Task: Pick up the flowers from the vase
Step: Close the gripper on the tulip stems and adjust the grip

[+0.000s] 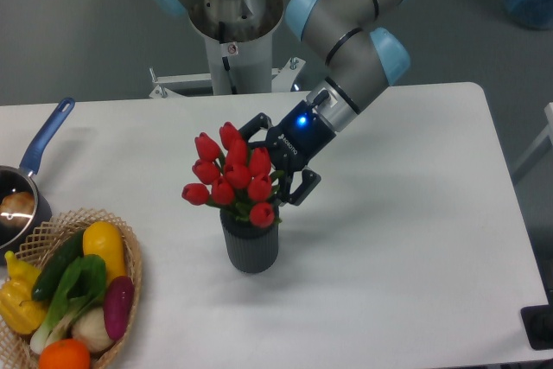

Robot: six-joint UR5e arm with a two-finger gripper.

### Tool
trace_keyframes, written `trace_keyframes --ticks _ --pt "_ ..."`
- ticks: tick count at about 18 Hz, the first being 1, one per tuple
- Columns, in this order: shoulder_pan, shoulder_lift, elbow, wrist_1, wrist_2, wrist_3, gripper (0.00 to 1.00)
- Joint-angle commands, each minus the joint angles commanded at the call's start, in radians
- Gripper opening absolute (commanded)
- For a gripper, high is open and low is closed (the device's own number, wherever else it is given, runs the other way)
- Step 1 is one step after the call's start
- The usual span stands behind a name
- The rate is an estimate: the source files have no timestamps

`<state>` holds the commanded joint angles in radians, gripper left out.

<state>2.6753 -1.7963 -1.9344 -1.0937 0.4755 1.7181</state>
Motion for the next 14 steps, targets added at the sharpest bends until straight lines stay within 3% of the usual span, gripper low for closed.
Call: trace_keyframes --ticks 14 --pt "0.018 0.006 0.002 -0.005 0.046 -0.006 1.00"
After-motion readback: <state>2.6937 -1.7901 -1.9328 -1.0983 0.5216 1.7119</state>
